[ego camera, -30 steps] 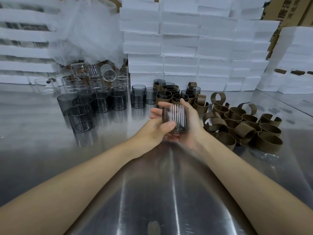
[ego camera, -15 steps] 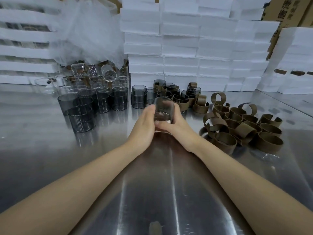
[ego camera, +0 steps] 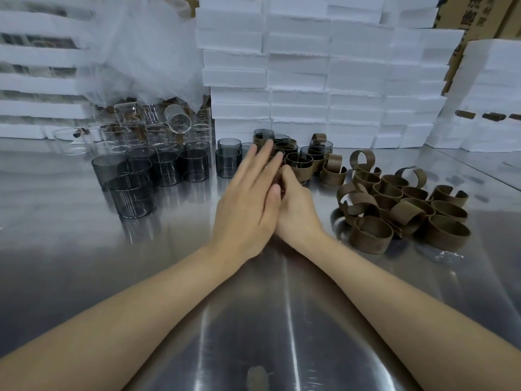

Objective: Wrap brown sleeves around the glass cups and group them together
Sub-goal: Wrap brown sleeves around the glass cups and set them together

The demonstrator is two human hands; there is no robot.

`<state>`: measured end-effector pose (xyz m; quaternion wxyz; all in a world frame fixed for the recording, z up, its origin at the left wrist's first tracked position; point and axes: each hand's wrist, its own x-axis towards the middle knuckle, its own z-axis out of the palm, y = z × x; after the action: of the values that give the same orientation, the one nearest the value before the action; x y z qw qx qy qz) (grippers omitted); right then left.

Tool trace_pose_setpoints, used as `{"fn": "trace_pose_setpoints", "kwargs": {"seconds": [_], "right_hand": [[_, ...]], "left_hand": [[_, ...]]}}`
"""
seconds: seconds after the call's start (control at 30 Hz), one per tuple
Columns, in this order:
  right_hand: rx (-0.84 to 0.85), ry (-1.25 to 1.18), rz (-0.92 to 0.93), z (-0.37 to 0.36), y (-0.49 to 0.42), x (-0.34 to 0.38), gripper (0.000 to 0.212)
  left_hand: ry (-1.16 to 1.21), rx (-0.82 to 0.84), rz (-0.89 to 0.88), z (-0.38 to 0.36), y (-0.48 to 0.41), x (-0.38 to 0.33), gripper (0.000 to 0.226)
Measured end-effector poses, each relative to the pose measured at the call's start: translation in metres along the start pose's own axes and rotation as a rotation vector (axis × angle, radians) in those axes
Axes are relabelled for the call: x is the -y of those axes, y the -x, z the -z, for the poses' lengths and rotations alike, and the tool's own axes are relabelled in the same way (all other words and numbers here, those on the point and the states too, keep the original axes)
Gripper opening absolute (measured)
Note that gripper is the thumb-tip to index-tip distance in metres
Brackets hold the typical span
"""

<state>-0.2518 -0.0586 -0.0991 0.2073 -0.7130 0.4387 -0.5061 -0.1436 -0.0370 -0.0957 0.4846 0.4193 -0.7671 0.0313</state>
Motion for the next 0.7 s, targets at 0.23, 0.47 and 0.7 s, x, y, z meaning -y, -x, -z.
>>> {"fn": "trace_pose_setpoints", "kwargs": {"seconds": [0.23, 0.47, 0.7], "right_hand": [[0.129, -0.009, 0.023, 0.002, 0.007, 0.010, 0.047], [0.178, -0.290, -0.173, -0.001, 0.006, 0.011, 0.054], [0.113, -0.696, -0.546, 0.002, -0.003, 0.010, 0.054]], "left_hand": [[0.781, -0.064, 0.624, 0.011, -0.014, 0.005, 0.037], [1.308, 0.083, 0.911, 0.009, -0.017, 0.016, 0.046], [1.225, 0.323, 0.730, -0.003, -0.013, 0.013, 0.053]]}}
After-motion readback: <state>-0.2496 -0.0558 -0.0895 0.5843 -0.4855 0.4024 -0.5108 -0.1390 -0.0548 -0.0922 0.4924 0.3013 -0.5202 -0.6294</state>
